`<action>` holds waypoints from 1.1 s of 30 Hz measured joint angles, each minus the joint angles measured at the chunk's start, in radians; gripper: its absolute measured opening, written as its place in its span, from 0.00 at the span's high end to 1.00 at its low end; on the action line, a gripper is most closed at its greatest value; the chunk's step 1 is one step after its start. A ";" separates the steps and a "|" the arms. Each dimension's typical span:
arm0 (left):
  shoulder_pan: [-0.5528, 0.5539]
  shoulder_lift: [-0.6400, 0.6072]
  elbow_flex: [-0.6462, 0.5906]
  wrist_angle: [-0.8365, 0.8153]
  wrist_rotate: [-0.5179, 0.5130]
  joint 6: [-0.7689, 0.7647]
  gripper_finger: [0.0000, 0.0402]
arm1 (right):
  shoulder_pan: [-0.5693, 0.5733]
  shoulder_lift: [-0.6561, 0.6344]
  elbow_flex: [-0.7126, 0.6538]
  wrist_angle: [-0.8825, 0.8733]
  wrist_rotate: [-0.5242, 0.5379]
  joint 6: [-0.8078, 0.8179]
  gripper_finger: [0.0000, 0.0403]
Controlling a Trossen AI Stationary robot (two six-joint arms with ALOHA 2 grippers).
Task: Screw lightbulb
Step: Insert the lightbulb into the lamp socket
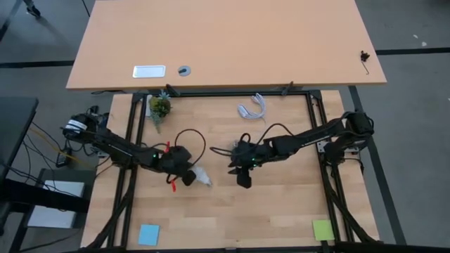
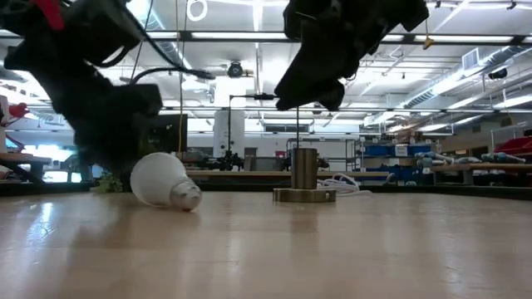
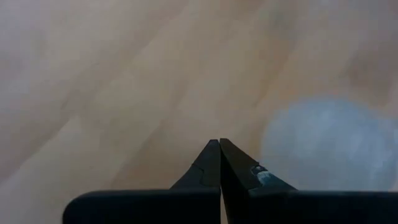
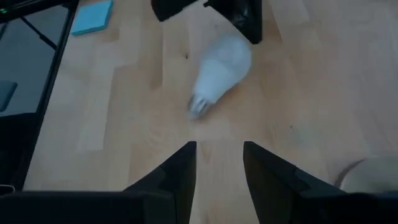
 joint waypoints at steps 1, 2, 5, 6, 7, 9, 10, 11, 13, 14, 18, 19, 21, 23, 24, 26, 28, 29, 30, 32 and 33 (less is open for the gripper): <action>0.000 0.000 0.006 0.034 -0.002 0.024 1.00 | 0.000 0.007 0.000 0.018 0.000 0.000 0.65; 0.000 0.000 0.012 0.058 -0.002 0.047 1.00 | 0.000 0.015 0.000 0.027 0.000 -0.001 0.65; 0.000 -0.007 0.035 0.049 0.000 0.095 1.00 | -0.002 0.018 0.000 0.021 -0.009 -0.002 0.64; -0.007 -0.019 0.039 0.031 0.003 0.099 1.00 | -0.002 0.017 0.000 0.017 -0.015 -0.002 0.64; -0.015 -0.028 0.043 0.009 0.008 0.099 1.00 | -0.002 0.017 0.000 0.008 -0.022 -0.002 0.63; -0.045 -0.044 0.047 -0.028 0.045 0.088 1.00 | 0.000 0.017 0.000 -0.009 -0.032 -0.002 0.63; -0.065 -0.058 0.043 -0.061 0.068 0.068 1.00 | 0.003 0.017 0.000 -0.006 -0.041 -0.002 0.63; -0.088 -0.068 0.038 -0.083 0.088 0.048 1.00 | 0.007 0.017 0.000 -0.004 -0.047 -0.002 0.62; -0.140 -0.075 0.031 -0.076 0.128 -0.001 1.00 | 0.014 0.022 0.000 -0.004 -0.051 -0.002 0.62; -0.168 -0.081 0.025 -0.084 0.143 -0.031 1.00 | 0.015 0.026 0.000 -0.003 -0.051 -0.003 0.62; -0.261 -0.084 0.021 -0.067 0.165 -0.120 1.00 | 0.013 0.031 0.000 0.005 -0.046 -0.003 0.62; -0.276 -0.083 0.021 -0.061 0.170 -0.132 1.00 | 0.011 0.032 0.000 0.013 -0.043 -0.003 0.62; -0.297 -0.075 0.021 -0.023 0.187 -0.141 1.00 | 0.009 0.034 0.000 0.014 -0.044 -0.003 0.62; -0.308 -0.067 0.022 0.019 0.195 -0.135 1.00 | 0.008 0.034 0.000 0.023 -0.057 -0.015 0.62; -0.309 -0.061 0.021 0.050 0.193 -0.120 1.00 | 0.008 0.034 0.000 0.025 -0.067 -0.026 0.62; -0.308 -0.031 0.023 0.139 0.188 -0.088 1.00 | 0.008 0.034 0.000 0.020 -0.111 -0.030 0.62; -0.300 -0.003 0.021 0.198 0.184 -0.058 1.00 | 0.008 0.034 0.000 0.020 -0.185 -0.025 0.62; -0.293 0.019 0.022 0.248 0.191 -0.043 1.00 | 0.012 0.034 0.000 0.014 -0.218 -0.015 0.62; -0.288 0.039 0.024 0.278 0.197 -0.036 1.00 | 0.016 0.034 0.000 0.007 -0.242 0.006 0.62; -0.272 0.074 0.021 0.316 0.212 -0.025 1.00 | 0.022 0.034 0.000 -0.001 -0.269 0.063 0.62; -0.265 0.097 0.022 0.356 0.227 -0.017 1.00 | 0.028 0.034 0.000 -0.010 -0.271 0.094 0.62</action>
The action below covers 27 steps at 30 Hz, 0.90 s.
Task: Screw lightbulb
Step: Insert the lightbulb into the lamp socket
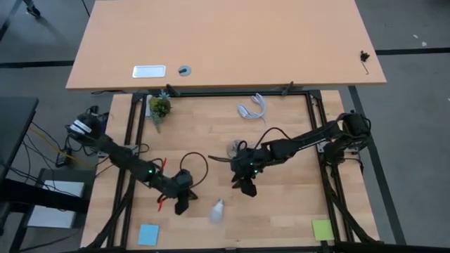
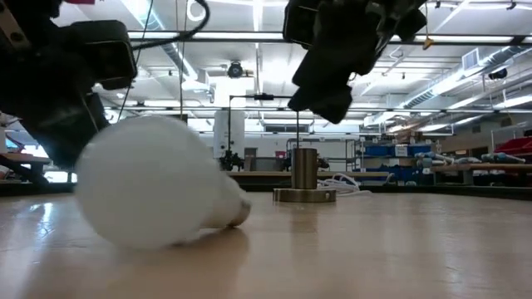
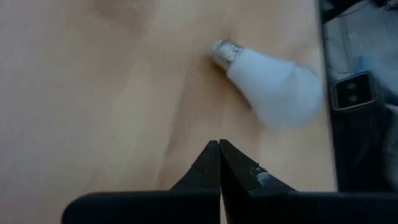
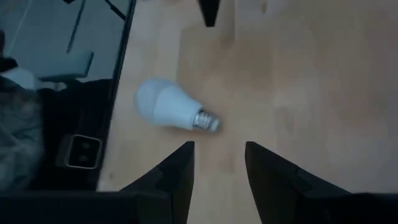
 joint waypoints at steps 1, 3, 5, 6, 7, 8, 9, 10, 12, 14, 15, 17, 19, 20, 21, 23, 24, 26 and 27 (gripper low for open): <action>0.005 0.020 0.002 0.025 0.003 0.006 1.00 | 0.006 0.000 0.000 -0.013 -0.002 0.036 0.62; 0.016 0.052 0.000 0.067 0.006 0.022 1.00 | 0.014 0.000 0.000 -0.040 -0.016 0.128 0.62; 0.027 0.082 0.004 0.115 0.009 0.053 1.00 | 0.027 0.000 0.000 -0.064 -0.020 0.207 0.62; 0.033 0.092 0.004 0.135 0.008 0.066 1.00 | 0.034 0.000 0.000 -0.070 -0.020 0.234 0.62; 0.041 0.101 0.004 0.157 0.006 0.085 1.00 | 0.043 0.000 0.000 -0.072 -0.019 0.260 0.62; 0.050 0.109 0.004 0.180 0.002 0.097 1.00 | 0.052 0.000 0.000 -0.072 -0.019 0.287 0.62; 0.057 0.116 0.004 0.199 -0.001 0.111 1.00 | 0.060 0.000 0.000 -0.073 -0.019 0.316 0.61; 0.062 0.121 0.004 0.212 -0.003 0.123 1.00 | 0.069 0.000 0.000 -0.074 -0.019 0.350 0.60; 0.075 0.127 0.004 0.234 -0.011 0.151 1.00 | 0.087 0.000 0.000 -0.077 0.002 0.407 0.57; 0.084 0.128 0.004 0.234 -0.030 0.180 1.00 | 0.105 0.000 0.000 -0.083 0.032 0.437 0.52; 0.087 0.129 0.004 0.233 -0.036 0.195 1.00 | 0.114 0.000 0.000 -0.083 0.046 0.437 0.50; 0.090 0.129 0.004 0.231 -0.060 0.223 1.00 | 0.133 0.000 0.000 -0.091 0.070 0.429 0.44; 0.090 0.129 0.004 0.224 -0.081 0.245 1.00 | 0.153 0.000 0.000 -0.104 0.085 0.424 0.38; 0.090 0.129 0.004 0.224 -0.082 0.251 1.00 | 0.162 0.000 0.000 -0.113 0.093 0.410 0.35; 0.090 0.129 0.004 0.227 -0.082 0.258 1.00 | 0.171 -0.002 0.000 -0.128 0.106 0.395 0.32; 0.089 0.129 0.004 0.227 -0.082 0.266 1.00 | 0.191 -0.003 0.000 -0.164 0.155 0.351 0.28; 0.088 0.129 0.004 0.228 -0.082 0.266 1.00 | 0.200 -0.003 0.000 -0.189 0.182 0.321 0.26; 0.087 0.129 0.004 0.228 -0.082 0.266 1.00 | 0.212 -0.003 0.000 -0.247 0.227 0.273 0.23; 0.087 0.129 0.004 0.227 -0.082 0.266 1.00 | 0.216 -0.003 0.000 -0.270 0.246 0.251 0.22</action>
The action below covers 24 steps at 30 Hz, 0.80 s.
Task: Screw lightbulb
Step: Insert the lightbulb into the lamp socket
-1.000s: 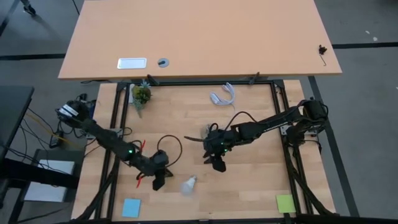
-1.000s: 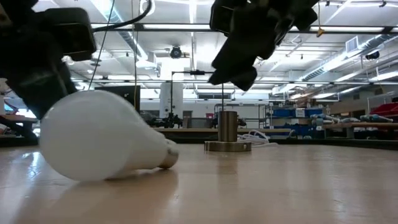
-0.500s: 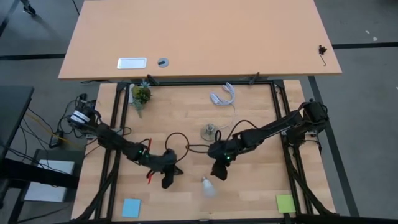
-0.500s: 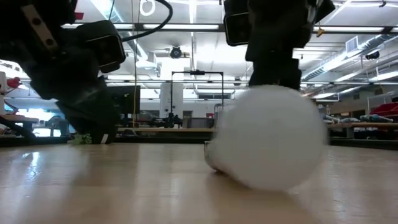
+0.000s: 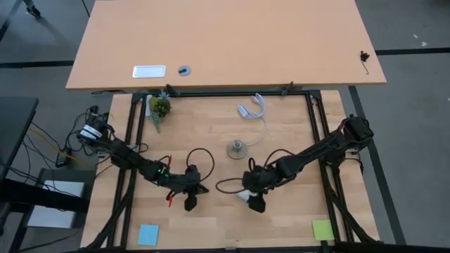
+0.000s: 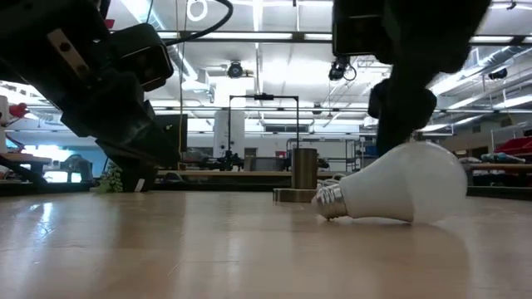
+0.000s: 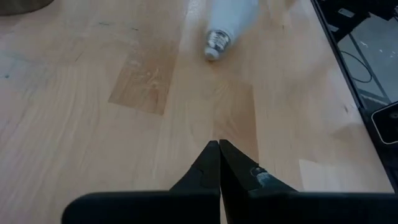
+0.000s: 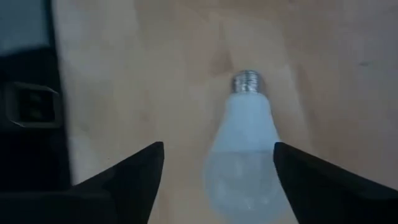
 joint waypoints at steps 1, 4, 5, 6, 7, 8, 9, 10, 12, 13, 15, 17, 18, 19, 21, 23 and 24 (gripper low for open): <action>0.000 0.000 0.000 0.001 0.000 0.000 1.00 | 0.001 0.000 0.000 -0.017 0.016 -0.020 0.21; 0.000 0.000 0.000 0.000 0.000 0.007 1.00 | 0.001 0.000 0.000 -0.050 0.060 -0.103 0.19; 0.000 0.000 0.000 0.001 -0.002 0.010 1.00 | 0.001 0.000 0.000 -0.058 0.075 -0.141 0.18; 0.001 0.000 0.000 0.003 -0.005 0.019 1.00 | 0.001 0.004 0.000 -0.065 0.091 -0.177 0.18; 0.002 0.000 0.000 0.004 -0.008 0.026 1.00 | 0.000 0.010 0.000 -0.072 0.102 -0.203 0.18; 0.003 0.000 0.000 0.006 -0.013 0.027 1.00 | -0.003 0.016 0.000 -0.081 0.106 -0.214 0.19; 0.003 0.000 0.000 0.007 -0.020 0.027 1.00 | -0.008 0.019 0.000 -0.086 0.106 -0.215 0.19; 0.004 0.000 0.000 0.007 -0.022 0.026 1.00 | -0.011 0.019 0.000 -0.084 0.106 -0.212 0.19; 0.004 0.000 0.000 0.007 -0.022 0.026 1.00 | -0.015 0.018 0.000 -0.077 0.109 -0.205 0.19; 0.004 0.000 0.000 0.006 -0.023 0.026 1.00 | -0.015 0.018 0.000 -0.080 0.117 -0.197 0.19; 0.008 0.000 0.000 0.007 -0.025 0.029 1.00 | -0.015 0.018 0.000 -0.082 0.124 -0.197 0.18; 0.015 0.000 0.000 0.008 -0.025 0.030 1.00 | -0.015 0.023 0.000 -0.087 0.124 -0.220 0.17; 0.018 0.000 0.000 0.007 -0.026 0.030 1.00 | -0.015 0.030 0.000 -0.087 0.124 -0.237 0.17; 0.022 0.000 0.000 0.006 -0.026 0.030 1.00 | -0.013 0.035 -0.005 -0.090 0.124 -0.254 0.17; 0.029 0.000 0.000 0.005 -0.026 0.030 1.00 | -0.013 0.041 -0.021 -0.096 0.127 -0.306 0.17; 0.033 0.000 0.000 0.006 -0.026 0.030 1.00 | -0.011 0.052 -0.026 -0.093 0.134 -0.359 0.17; 0.037 0.000 0.000 0.006 -0.025 0.030 1.00 | -0.010 0.056 -0.031 -0.107 0.139 -0.380 0.17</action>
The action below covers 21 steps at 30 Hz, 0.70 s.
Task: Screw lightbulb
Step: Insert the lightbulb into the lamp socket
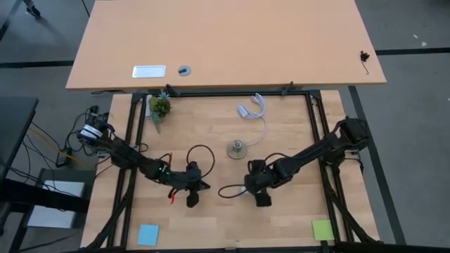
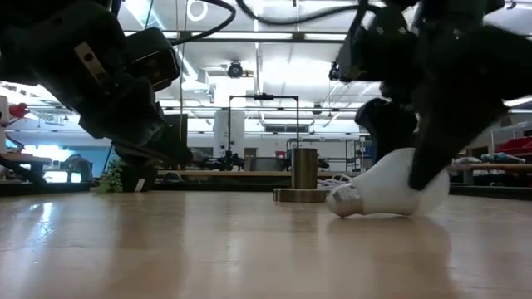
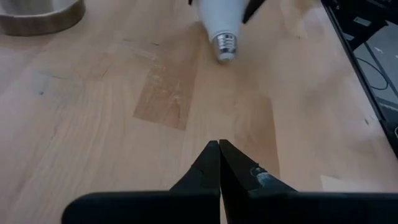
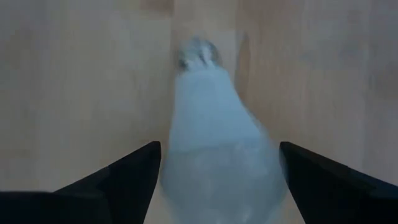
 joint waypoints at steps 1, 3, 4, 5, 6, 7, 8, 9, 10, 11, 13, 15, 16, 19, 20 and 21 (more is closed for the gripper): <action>0.004 0.000 0.000 -0.001 0.000 0.000 1.00 | 0.000 0.008 0.000 0.003 0.003 -0.017 0.17; 0.005 0.000 0.000 -0.006 0.001 0.000 1.00 | 0.000 0.019 0.000 0.013 0.012 -0.043 0.18; 0.006 0.000 0.000 -0.002 0.001 0.000 1.00 | -0.001 0.023 0.000 0.017 0.015 -0.054 0.18; 0.006 0.000 0.001 0.002 0.003 0.000 1.00 | -0.003 0.028 0.001 0.021 0.015 -0.068 0.18; 0.005 -0.001 0.001 0.001 0.004 0.000 1.00 | -0.003 0.030 0.001 0.010 0.015 -0.078 0.18; 0.005 0.000 0.001 0.002 0.004 0.000 1.00 | -0.004 0.036 0.001 0.008 0.017 -0.084 0.19; 0.005 0.000 0.001 0.005 0.005 0.000 1.00 | -0.005 0.041 0.001 0.017 0.018 -0.089 0.19; 0.005 -0.001 0.001 0.010 0.005 0.000 1.00 | -0.005 0.044 0.001 0.011 0.018 -0.090 0.20; 0.006 -0.001 0.001 0.013 0.005 0.000 1.00 | -0.005 0.044 0.000 0.004 0.018 -0.091 0.21; 0.007 -0.001 0.000 0.019 0.005 0.000 1.00 | -0.005 0.044 0.001 0.010 0.018 -0.092 0.22; 0.008 -0.001 0.001 0.042 0.005 0.000 1.00 | -0.005 0.044 0.001 0.012 0.018 -0.092 0.25; 0.013 -0.001 0.000 0.061 0.005 0.000 1.00 | -0.005 0.041 0.001 0.010 0.018 -0.091 0.28; 0.016 -0.001 0.000 0.075 0.008 0.000 1.00 | -0.005 0.040 0.001 0.009 0.017 -0.091 0.29; 0.026 -0.001 0.001 0.101 0.008 0.000 0.97 | -0.005 0.039 0.014 -0.012 0.017 -0.089 0.30; 0.030 -0.001 0.001 0.106 0.008 0.000 0.96 | -0.005 0.039 0.022 -0.020 0.017 -0.089 0.29; 0.032 -0.001 0.001 0.111 0.009 -0.001 0.95 | -0.005 0.039 0.032 -0.028 0.017 -0.089 0.29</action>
